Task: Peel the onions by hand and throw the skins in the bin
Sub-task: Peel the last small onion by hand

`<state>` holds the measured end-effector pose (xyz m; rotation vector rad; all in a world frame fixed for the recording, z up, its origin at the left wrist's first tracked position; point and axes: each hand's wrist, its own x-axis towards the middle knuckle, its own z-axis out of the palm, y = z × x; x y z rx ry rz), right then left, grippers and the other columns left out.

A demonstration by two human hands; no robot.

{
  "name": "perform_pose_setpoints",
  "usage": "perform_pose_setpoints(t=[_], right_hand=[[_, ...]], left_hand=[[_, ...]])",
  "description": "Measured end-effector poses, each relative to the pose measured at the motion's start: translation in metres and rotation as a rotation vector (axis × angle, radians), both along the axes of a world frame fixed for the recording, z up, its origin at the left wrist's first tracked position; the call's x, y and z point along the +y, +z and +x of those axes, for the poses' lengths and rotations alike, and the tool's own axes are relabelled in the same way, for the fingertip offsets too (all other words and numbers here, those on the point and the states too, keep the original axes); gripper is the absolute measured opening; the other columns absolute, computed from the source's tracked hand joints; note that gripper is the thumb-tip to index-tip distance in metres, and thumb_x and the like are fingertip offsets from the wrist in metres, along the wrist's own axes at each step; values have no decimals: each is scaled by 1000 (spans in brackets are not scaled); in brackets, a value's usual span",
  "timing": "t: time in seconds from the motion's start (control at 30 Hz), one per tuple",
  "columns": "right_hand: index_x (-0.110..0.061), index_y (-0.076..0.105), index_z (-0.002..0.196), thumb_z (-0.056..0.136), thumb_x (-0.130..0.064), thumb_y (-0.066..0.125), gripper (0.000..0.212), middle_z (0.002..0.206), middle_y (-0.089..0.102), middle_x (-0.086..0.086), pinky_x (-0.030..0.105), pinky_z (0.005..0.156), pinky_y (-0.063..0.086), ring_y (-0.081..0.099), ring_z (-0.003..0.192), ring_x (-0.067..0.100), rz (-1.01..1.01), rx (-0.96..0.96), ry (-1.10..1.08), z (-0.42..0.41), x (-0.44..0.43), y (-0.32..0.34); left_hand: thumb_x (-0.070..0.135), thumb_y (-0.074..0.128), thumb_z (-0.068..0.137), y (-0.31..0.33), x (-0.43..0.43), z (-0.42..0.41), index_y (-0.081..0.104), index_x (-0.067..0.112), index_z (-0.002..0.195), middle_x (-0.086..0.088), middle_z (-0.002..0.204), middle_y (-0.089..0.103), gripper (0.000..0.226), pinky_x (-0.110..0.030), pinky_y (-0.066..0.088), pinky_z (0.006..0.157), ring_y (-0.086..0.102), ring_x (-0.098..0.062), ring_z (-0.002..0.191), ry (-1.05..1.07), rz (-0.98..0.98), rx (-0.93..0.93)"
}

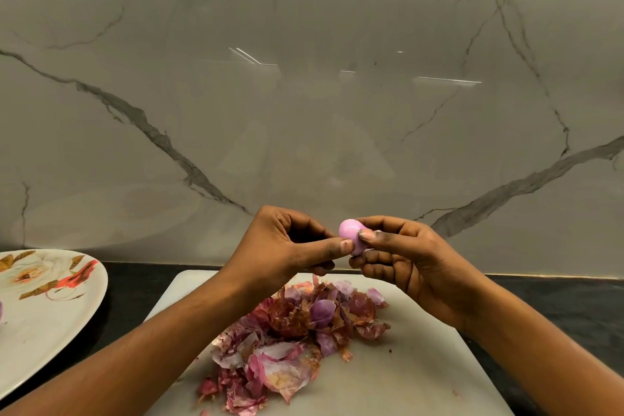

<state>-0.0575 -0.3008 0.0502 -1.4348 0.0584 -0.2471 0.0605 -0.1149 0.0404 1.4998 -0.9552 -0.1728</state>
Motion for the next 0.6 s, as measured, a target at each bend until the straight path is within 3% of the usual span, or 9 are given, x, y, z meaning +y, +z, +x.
perform_pose_setpoints(t=[0.2,0.4,0.53,0.6], right_hand=[[-11,80,115,68,-27,86,50,108,76,25,29,77,65,75,82,24,30,-10,4,-2,-1,2],[-10,80,115,76,-19,80,40,110,75,27,30,78,65,75,84,26,49,-1,2,-1,0,0],[-9,80,114,81,-16,86,34,109,76,26,29,76,65,76,83,25,48,-7,-9,-2,1,2],[-9,80,114,81,-16,80,33,110,75,27,30,77,66,75,83,26,44,-7,-15,-2,0,2]], left_hand=[[17,82,80,1,1,1,82,1,97,-18,85,79,23,-32,65,73,79,-32,78,-54,-9,58],[4,78,89,-2,0,2,81,-1,96,-16,83,79,9,-31,64,71,79,-29,76,-9,0,46],[12,82,82,0,0,1,81,0,97,-16,84,79,19,-33,65,73,79,-31,78,-45,-16,63],[19,83,76,0,1,-1,82,2,96,-16,85,79,26,-34,65,74,79,-32,78,-53,-20,61]])
